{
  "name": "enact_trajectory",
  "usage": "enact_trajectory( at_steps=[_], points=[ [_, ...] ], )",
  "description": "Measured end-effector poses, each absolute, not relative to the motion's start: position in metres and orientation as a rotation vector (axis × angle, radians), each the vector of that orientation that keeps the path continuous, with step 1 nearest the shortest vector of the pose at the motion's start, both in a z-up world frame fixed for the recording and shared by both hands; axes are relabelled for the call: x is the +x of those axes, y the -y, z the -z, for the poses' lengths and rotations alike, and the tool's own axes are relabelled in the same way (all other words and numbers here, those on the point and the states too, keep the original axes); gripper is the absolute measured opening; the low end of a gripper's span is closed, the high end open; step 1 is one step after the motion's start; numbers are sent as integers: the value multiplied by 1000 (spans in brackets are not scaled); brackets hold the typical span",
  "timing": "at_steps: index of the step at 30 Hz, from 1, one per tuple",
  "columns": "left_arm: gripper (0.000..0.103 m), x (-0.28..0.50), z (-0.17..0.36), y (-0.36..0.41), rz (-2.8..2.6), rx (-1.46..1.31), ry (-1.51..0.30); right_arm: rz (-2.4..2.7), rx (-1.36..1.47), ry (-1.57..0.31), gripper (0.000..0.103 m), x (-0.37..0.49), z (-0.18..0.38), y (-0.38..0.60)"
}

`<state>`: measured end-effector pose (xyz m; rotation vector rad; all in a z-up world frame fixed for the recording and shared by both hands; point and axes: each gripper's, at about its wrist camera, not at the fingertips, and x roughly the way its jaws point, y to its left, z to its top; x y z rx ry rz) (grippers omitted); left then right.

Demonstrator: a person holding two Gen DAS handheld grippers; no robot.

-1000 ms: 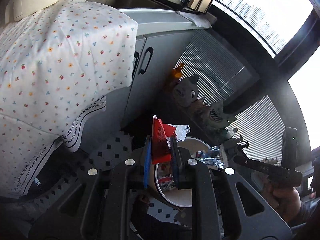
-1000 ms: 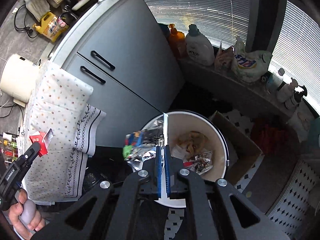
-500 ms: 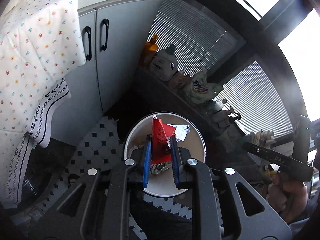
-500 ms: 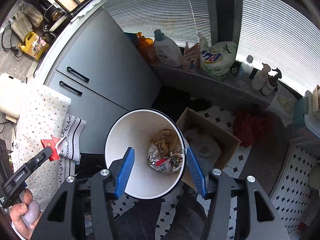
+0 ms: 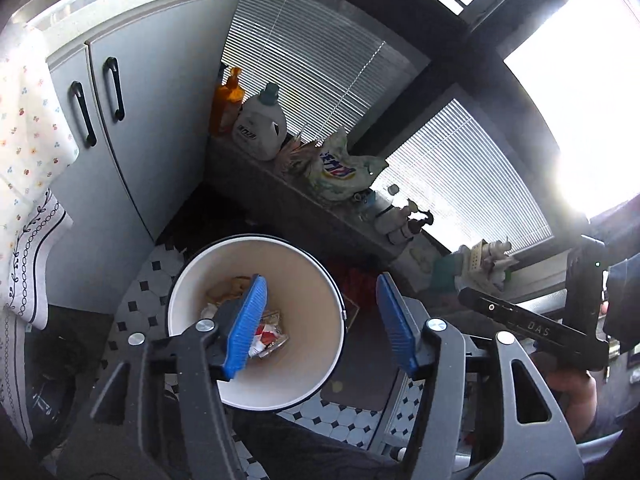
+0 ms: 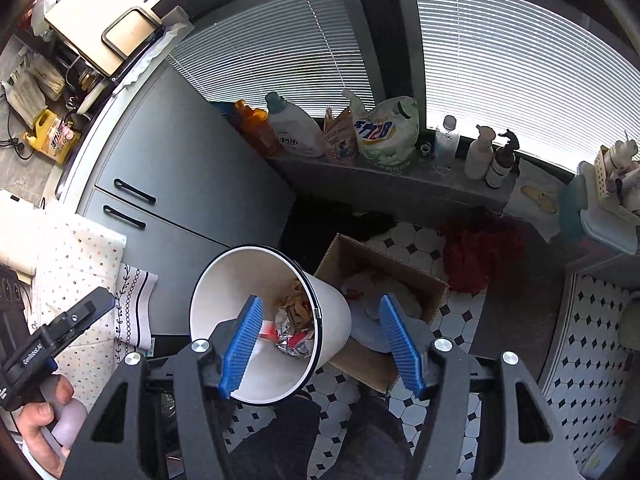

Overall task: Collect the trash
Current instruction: 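Move both tools back toward the counter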

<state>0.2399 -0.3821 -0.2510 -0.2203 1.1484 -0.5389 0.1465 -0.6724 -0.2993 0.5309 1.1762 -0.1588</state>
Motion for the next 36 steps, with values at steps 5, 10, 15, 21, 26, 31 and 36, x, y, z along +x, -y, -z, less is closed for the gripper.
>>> enact_trajectory(
  at_steps=[5, 10, 15, 21, 26, 31, 36],
  points=[
    [71, 240, 226, 352, 454, -232, -1082, 93, 516, -1155, 68, 164, 293, 652],
    [85, 236, 199, 299, 316, -274, -992, 6, 468, -1112, 81, 189, 276, 617],
    [90, 226, 176, 239, 168, -319, -909, -92, 408, -1058, 90, 214, 253, 574],
    [91, 208, 159, 163, 14, -366, -830, -195, 346, -1012, 94, 242, 230, 512],
    [91, 201, 148, 102, -71, -393, -780, -262, 341, -1002, 95, 263, 218, 457],
    [91, 201, 140, 43, -131, -410, -742, -326, 301, -983, 95, 283, 196, 391],
    [91, 206, 139, -19, -197, -455, -709, -383, 250, -951, 95, 303, 176, 326]
  ],
)
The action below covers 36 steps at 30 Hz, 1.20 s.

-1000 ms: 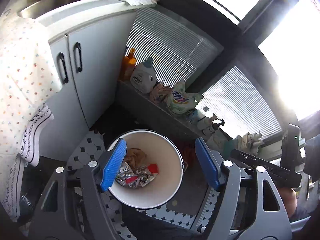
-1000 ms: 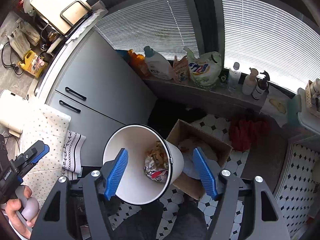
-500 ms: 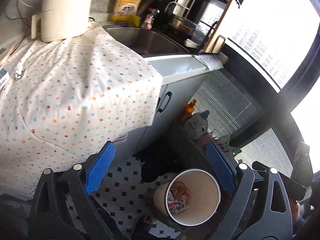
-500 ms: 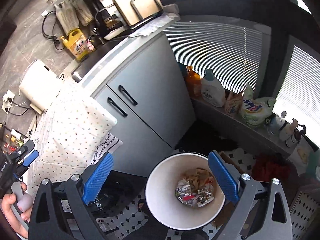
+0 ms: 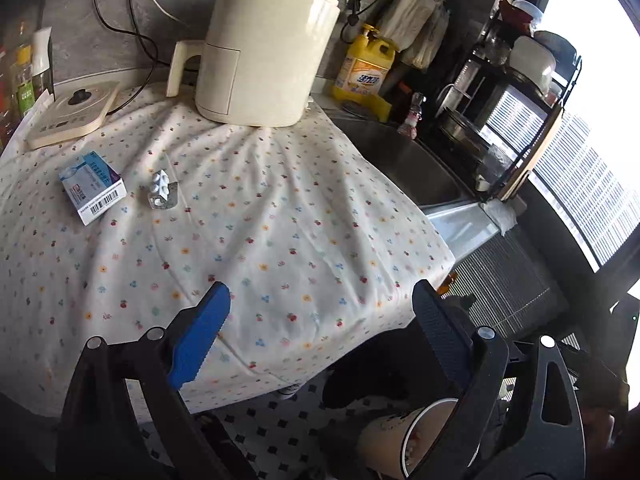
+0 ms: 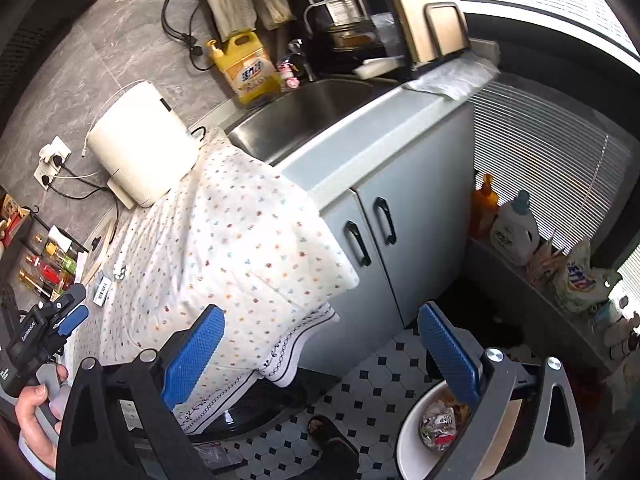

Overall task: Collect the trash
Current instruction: 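Move both tools back toward the counter, then grasp the foil blister pack with the left gripper, then hold the blister pack in the left gripper while the right gripper grasps the medicine box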

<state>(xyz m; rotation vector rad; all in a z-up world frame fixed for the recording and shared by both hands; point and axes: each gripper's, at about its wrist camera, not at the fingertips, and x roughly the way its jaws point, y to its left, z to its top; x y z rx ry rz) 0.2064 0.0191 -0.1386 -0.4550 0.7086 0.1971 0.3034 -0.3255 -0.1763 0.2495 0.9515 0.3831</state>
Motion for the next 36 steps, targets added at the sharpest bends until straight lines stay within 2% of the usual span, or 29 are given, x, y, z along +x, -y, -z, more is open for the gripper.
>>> enact_trajectory(
  at_steps=[12, 24, 26, 27, 36],
  points=[
    [90, 236, 156, -141, -275, -527, -694, -415, 183, -950, 95, 343, 170, 203],
    [58, 287, 202, -181, -250, -465, -852, -349, 156, -970, 95, 354, 177, 143],
    [43, 294, 213, -180, -232, -446, -902, -344, 154, -973, 95, 354, 178, 136],
    [24, 296, 216, -181, -224, -446, -924, -342, 151, -975, 95, 355, 178, 131],
    [23, 263, 179, -217, -223, -471, -779, -468, 89, -963, 95, 356, 176, 57]
  ],
)
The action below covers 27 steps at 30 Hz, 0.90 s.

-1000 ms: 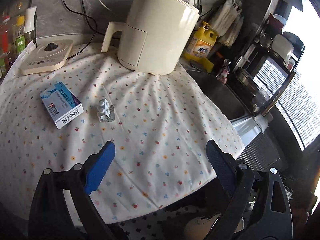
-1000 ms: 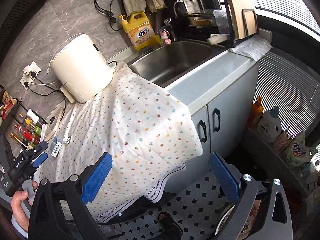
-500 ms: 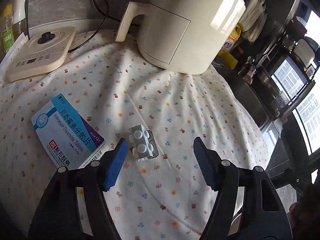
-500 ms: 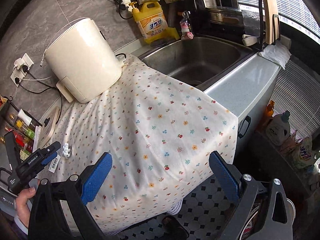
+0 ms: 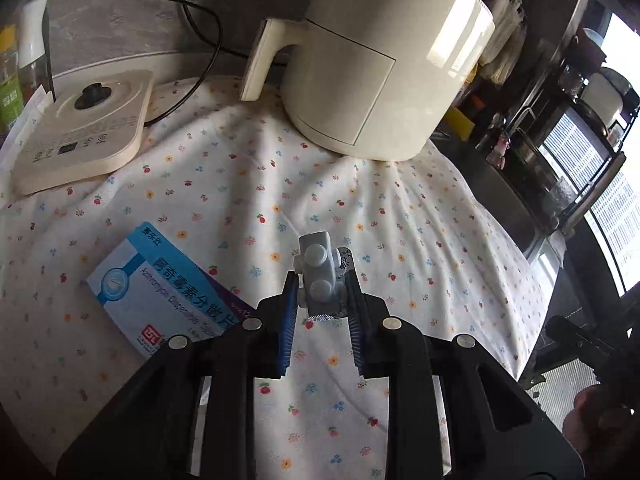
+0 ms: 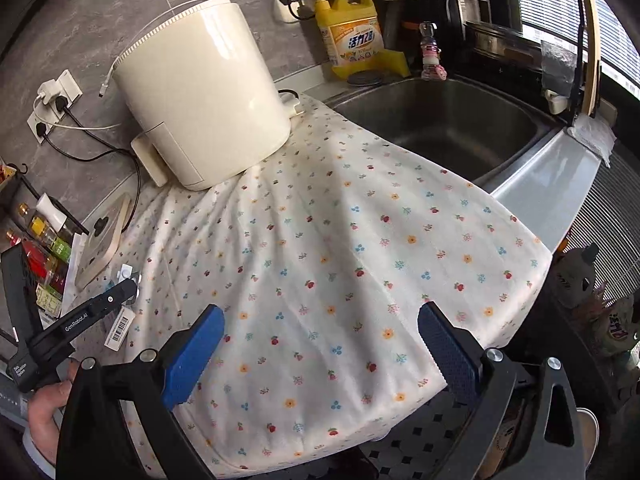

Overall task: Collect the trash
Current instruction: 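Hold the blister pack in the left gripper while the right gripper grasps the medicine box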

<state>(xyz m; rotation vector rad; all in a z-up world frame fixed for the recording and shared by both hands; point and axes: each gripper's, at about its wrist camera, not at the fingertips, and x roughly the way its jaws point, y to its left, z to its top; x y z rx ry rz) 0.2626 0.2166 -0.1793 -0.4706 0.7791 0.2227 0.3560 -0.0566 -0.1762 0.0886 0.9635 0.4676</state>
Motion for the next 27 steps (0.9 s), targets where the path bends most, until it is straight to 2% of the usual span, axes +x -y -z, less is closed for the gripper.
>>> enact_trajectory(
  at_steps=[12, 27],
  points=[
    [23, 173, 169, -292, -435, -567, -687, -805, -90, -962, 94, 335, 175, -76],
    [24, 94, 180, -313, -602, -663, -642, -1114, -408, -951, 95, 296, 196, -202]
  ],
)
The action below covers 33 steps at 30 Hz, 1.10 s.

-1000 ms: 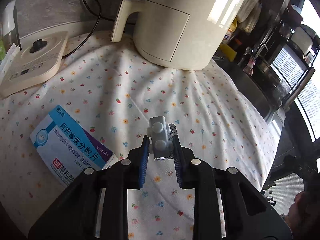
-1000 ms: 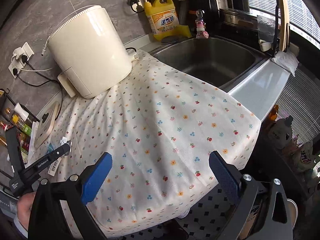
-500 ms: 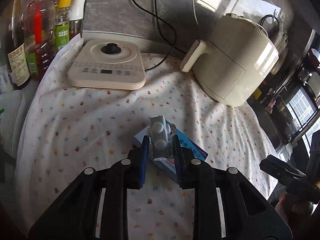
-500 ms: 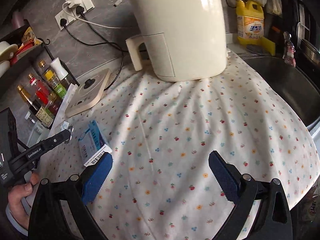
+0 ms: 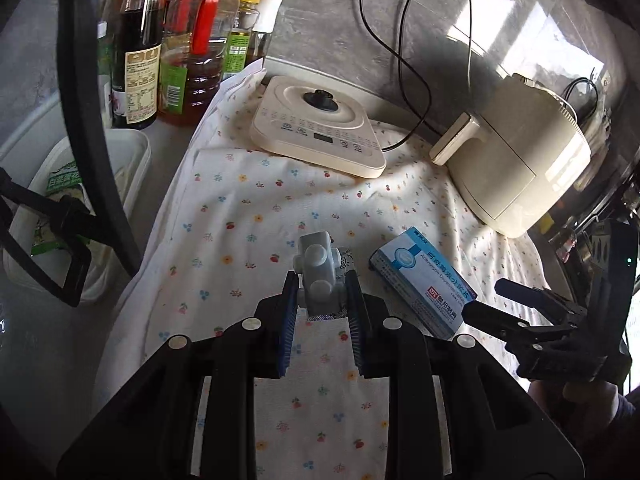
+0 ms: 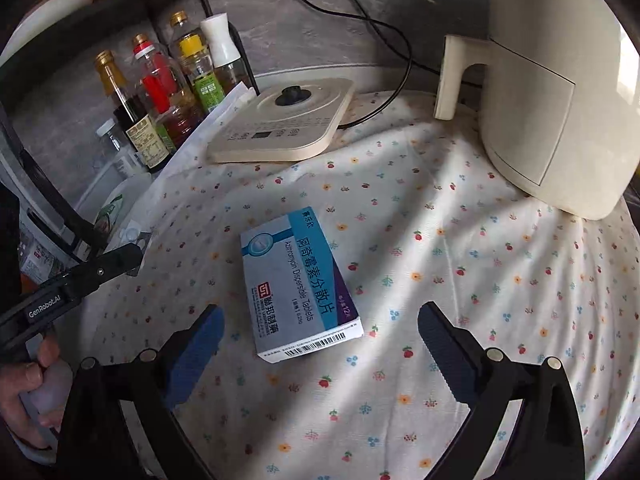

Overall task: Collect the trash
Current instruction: 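Hold the blister pack in the left gripper while the right gripper grasps the medicine box, then carry the blister pack and medicine box with both grippers over the bin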

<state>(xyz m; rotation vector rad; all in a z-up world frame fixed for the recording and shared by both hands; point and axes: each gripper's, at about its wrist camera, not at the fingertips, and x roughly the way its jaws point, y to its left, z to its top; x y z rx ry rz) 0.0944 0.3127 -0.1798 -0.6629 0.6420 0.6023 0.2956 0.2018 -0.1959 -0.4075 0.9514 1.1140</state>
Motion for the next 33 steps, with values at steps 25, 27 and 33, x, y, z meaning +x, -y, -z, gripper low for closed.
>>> enact_trajectory(
  at_steps=[25, 27, 33],
  points=[
    [24, 115, 161, -235, -526, -588, -646, -997, -345, -890, 65, 304, 174, -92],
    [24, 120, 159, -217, -505, -579, -652, -968, -321, -892, 65, 307, 174, -64],
    [24, 134, 158, -150, -429, -559, -673, -883, -283, -902, 65, 305, 173, 24]
  ],
)
